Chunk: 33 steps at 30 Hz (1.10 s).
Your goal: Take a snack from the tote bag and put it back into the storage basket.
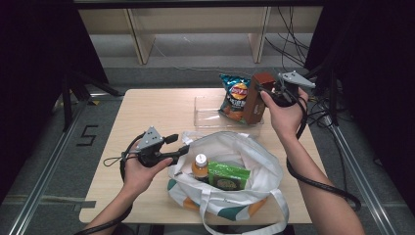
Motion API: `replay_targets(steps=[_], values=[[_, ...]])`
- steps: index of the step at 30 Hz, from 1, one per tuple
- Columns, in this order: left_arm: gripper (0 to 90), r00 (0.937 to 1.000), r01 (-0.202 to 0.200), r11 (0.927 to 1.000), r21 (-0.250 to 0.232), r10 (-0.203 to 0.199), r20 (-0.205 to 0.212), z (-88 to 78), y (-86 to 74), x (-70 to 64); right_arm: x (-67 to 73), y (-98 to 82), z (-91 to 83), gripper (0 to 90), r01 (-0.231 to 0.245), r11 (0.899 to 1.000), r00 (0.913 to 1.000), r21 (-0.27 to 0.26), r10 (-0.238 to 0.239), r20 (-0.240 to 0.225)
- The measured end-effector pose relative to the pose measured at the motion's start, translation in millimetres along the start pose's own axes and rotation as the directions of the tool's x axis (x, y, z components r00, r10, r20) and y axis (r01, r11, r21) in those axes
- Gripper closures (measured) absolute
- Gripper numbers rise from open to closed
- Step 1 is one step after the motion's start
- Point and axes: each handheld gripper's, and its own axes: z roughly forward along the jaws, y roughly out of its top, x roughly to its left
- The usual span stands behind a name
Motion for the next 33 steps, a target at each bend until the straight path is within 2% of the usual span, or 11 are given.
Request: replay_targets(steps=[5, 6, 7, 11, 20, 21, 22, 23, 25, 28, 33], values=[[38.8, 1.0, -0.006, 1.0, 0.008, 0.006, 0.0, 0.5, -1.1, -0.2, 1.6, -2.8, 4.6, 39.4, 0.007, 1.0, 1.0, 0.006, -0.007, 0.007], [38.7, 1.0, -0.005, 0.9999, 0.009, 0.005, 0.001, 0.7, -1.2, -0.5, 3.0, -3.4, 5.2, 39.4, -0.009, 1.0, 0.9999, 0.006, 0.009, 0.012], [38.7, 1.0, -0.004, 0.9999, 0.009, 0.004, 0.001, 0.8, -1.1, -0.6, 1.9, -3.7, 5.9, 39.4, 0.009, 1.0, 0.9999, 0.006, -0.009, 0.013], [38.7, 1.0, -0.009, 0.9999, 0.008, 0.009, 0.003, 0.9, -0.9, -0.6, 2.2, -4.5, 7.8, 39.4, 0.026, 1.0, 0.9994, -0.001, -0.026, 0.023], [38.6, 1.0, -0.007, 0.9999, 0.008, 0.007, 0.007, 2.0, -1.5, -1.6, 2.2, -5.0, 8.8, 39.4, 0.002, 1.0, 0.9983, -0.017, -0.001, 0.059], [38.6, 0.9999, -0.007, 1.0, 0.006, 0.007, 0.009, 2.2, -1.6, -1.4, 2.7, -4.6, 8.7, 39.4, -0.018, 1.0, 0.9978, -0.008, 0.019, 0.064], [38.6, 1.0, -0.006, 1.0, 0.008, 0.006, 0.007, 2.0, -1.5, -1.4, 0.3, -5.0, 9.3, 39.4, -0.002, 1.0, 0.9982, -0.019, 0.003, 0.061], [38.6, 1.0, -0.008, 0.9999, 0.011, 0.008, 0.003, 1.6, -1.3, -1.3, 1.7, -5.3, 9.5, 39.4, -0.027, 0.999, 0.997, -0.017, 0.029, 0.072], [38.7, 1.0, -0.008, 0.9999, 0.01, 0.008, 0.002, 1.6, -1.3, -1.1, -0.2, -5.4, 10.7, 39.4, -0.006, 1.0, 0.9975, -0.014, 0.007, 0.07], [38.7, 1.0, -0.007, 0.9999, 0.011, 0.007, 0.002, 1.4, -1.4, -1.1, 0.6, -6.2, 11.7, 39.4, -0.033, 0.999, 0.996, -0.016, 0.034, 0.082], [38.7, 1.0, -0.008, 0.9999, 0.011, 0.008, 0.003, 1.5, -1.4, -1.3, -0.2, -7.4, 12.9, 39.3, -0.025, 1.0, 0.9953, -0.019, 0.026, 0.094]])
